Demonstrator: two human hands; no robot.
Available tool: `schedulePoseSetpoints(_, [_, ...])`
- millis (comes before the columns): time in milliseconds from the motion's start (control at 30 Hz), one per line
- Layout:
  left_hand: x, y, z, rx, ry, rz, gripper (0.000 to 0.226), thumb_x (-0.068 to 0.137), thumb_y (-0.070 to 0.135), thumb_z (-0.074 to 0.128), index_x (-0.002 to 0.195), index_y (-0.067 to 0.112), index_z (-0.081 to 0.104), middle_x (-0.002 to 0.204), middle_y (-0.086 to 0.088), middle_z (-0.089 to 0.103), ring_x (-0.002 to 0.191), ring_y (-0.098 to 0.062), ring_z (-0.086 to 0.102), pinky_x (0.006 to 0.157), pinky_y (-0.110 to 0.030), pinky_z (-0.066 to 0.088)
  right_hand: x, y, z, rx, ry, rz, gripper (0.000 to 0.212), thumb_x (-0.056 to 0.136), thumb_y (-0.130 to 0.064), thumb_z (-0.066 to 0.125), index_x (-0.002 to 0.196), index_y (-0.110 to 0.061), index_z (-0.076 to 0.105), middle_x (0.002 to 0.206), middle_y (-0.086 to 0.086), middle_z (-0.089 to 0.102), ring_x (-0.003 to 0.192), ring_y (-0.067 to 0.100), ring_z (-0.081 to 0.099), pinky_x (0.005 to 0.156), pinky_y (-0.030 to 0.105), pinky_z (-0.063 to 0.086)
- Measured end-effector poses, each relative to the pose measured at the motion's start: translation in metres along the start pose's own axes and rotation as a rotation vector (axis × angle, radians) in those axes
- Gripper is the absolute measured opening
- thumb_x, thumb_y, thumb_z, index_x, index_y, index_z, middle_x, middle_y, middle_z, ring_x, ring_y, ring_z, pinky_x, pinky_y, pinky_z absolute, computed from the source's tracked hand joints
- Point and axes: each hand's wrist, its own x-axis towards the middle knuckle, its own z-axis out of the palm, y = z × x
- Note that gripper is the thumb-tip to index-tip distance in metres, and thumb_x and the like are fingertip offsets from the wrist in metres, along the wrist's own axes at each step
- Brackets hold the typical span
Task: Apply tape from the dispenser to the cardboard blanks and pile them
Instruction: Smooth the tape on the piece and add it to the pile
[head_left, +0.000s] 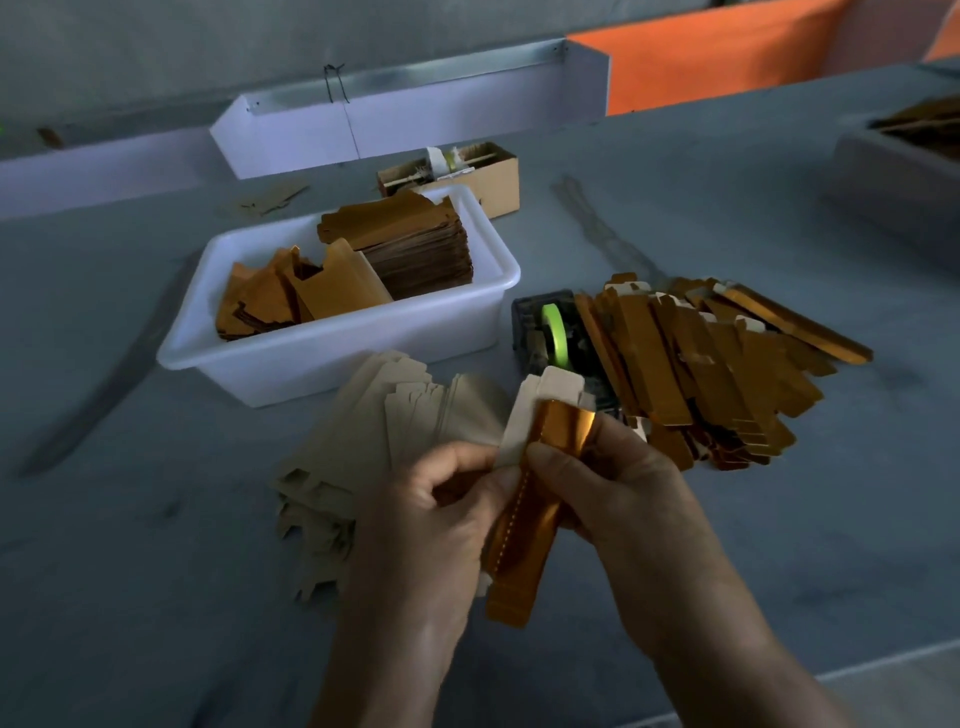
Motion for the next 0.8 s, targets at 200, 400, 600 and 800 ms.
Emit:
schedulePoseSetpoints(200, [-0.008, -0.005, 0.018, 0.576, 0.182, 0.386, 0.021, 0.079, 0.019, 0.074, 0.098, 0.027, 0.075, 0.075, 0.0, 0.061, 0.068, -0.024, 0.064, 0.058, -0.035, 0.054, 0.0, 0.004, 0.001, 0.038, 0.106, -0.006, 0.007, 0.079, -0.016, 0.068, 0.082, -0.022, 0.067, 0.083, 0.003, 0.072, 0.082, 0.019, 0.069, 0.078, 0.037, 0.056])
schedulePoseSetpoints(400, [-0.033, 0.007, 0.038, 1.197, 0.172, 0.488, 0.045, 0.075, 0.007, 0.043, 0.109, -0.002, 0.07, 0.072, -0.01, 0.057, 0.066, -0.028, 0.057, 0.049, -0.032, 0.046, -0.004, 0.003, 0.001, 0.056, 0.085, -0.002, 0.011, 0.084, -0.019, 0.064, 0.075, -0.014, 0.066, 0.07, 0.002, 0.069, 0.069, 0.014, 0.068, 0.06, 0.019, 0.052])
schedulePoseSetpoints(600, [-0.032, 0.0, 0.031, 1.101, 0.14, 0.496, 0.036, 0.067, 0.001, 0.073, 0.102, 0.01, 0.073, 0.074, -0.006, 0.053, 0.064, -0.024, 0.056, 0.048, -0.029, 0.04, -0.005, 0.004, 0.005, -0.085, 0.097, -0.023, 0.017, 0.079, -0.032, 0.067, 0.075, -0.016, 0.066, 0.071, 0.005, 0.068, 0.071, 0.017, 0.067, 0.066, 0.031, 0.057])
schedulePoseSetpoints(800, [-0.014, 0.0, -0.001, 0.167, -0.038, -0.148, 0.003, 0.084, 0.028, 0.067, 0.083, 0.029, 0.069, 0.067, 0.008, 0.068, 0.053, 0.0, 0.059, 0.046, -0.013, 0.043, -0.001, 0.003, 0.007, -0.005, 0.084, -0.016, 0.023, 0.085, -0.023, 0.064, 0.064, -0.014, 0.059, 0.063, 0.006, 0.059, 0.064, 0.019, 0.059, 0.073, 0.036, 0.054])
